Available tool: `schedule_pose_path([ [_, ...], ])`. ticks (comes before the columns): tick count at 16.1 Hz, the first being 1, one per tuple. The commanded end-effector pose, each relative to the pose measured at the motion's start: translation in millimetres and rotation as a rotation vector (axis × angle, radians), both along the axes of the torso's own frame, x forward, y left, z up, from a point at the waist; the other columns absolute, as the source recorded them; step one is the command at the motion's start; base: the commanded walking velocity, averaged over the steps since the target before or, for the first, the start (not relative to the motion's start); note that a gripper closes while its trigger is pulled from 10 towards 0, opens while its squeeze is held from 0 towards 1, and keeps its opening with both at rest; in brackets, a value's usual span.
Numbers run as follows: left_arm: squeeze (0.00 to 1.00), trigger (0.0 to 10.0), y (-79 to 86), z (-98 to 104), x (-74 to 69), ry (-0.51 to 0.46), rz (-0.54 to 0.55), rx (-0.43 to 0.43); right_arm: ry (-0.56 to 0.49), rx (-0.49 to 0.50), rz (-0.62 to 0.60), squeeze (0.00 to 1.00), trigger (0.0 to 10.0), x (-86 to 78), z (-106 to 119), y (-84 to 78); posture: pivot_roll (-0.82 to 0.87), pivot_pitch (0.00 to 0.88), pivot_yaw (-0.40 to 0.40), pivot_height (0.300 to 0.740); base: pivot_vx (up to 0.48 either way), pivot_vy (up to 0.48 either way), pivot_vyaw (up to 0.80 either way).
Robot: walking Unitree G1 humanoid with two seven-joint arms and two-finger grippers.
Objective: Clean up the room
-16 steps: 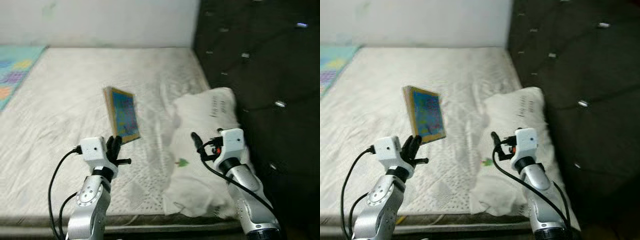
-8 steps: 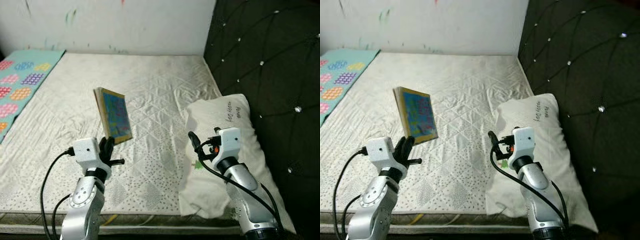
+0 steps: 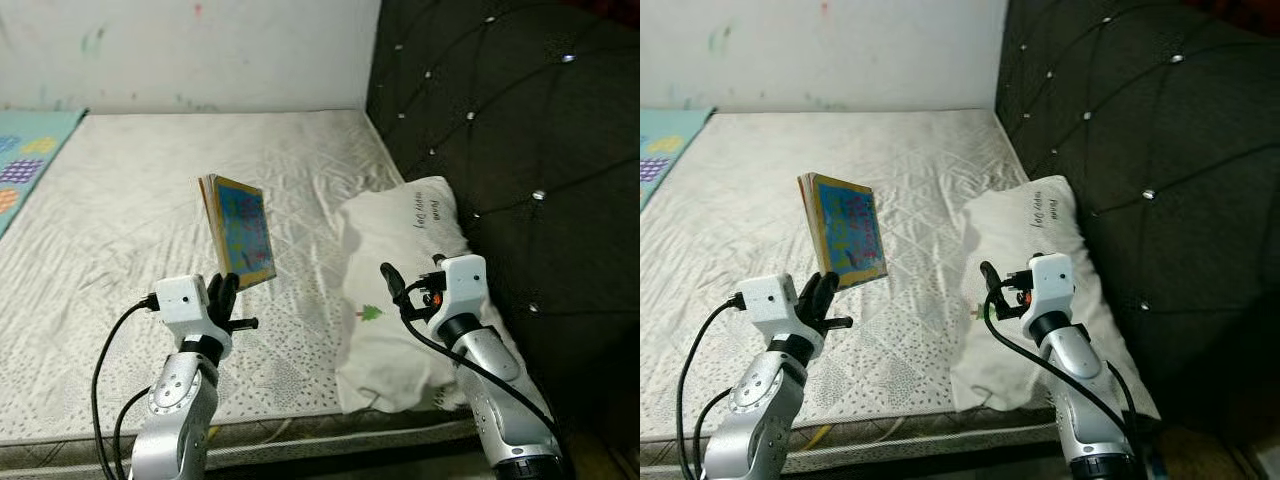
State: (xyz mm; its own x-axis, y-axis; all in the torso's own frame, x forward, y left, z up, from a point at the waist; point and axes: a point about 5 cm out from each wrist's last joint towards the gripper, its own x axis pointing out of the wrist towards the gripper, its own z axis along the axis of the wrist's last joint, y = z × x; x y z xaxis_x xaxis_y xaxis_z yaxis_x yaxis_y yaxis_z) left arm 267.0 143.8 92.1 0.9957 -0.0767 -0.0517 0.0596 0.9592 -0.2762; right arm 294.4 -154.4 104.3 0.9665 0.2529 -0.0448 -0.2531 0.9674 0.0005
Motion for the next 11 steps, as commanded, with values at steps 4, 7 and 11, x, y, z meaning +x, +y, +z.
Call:
schedule_pose_path([
  [4,0.0,10.0,-0.7,10.9,4.4,-0.048,0.002,-0.003,-0.006,0.0,-0.005,0.0,10.0,1.3,2.2,-1.2,-0.15,0.029,-0.004,0.74,0.0,0.48,0.0],
  [7,0.0,10.0,-0.4,12.1,4.4,-0.063,0.007,-0.001,-0.008,-0.002,-0.009,0.0,10.0,2.0,2.8,-2.7,-0.15,0.029,-0.005,0.74,0.0,0.29,0.0],
  [11,0.0,10.0,0.1,11.9,4.1,-0.061,0.009,-0.001,-0.026,-0.044,-0.007,0.0,10.0,2.5,4.8,-4.6,-0.15,0.033,-0.007,0.74,0.0,0.0,0.12],
])
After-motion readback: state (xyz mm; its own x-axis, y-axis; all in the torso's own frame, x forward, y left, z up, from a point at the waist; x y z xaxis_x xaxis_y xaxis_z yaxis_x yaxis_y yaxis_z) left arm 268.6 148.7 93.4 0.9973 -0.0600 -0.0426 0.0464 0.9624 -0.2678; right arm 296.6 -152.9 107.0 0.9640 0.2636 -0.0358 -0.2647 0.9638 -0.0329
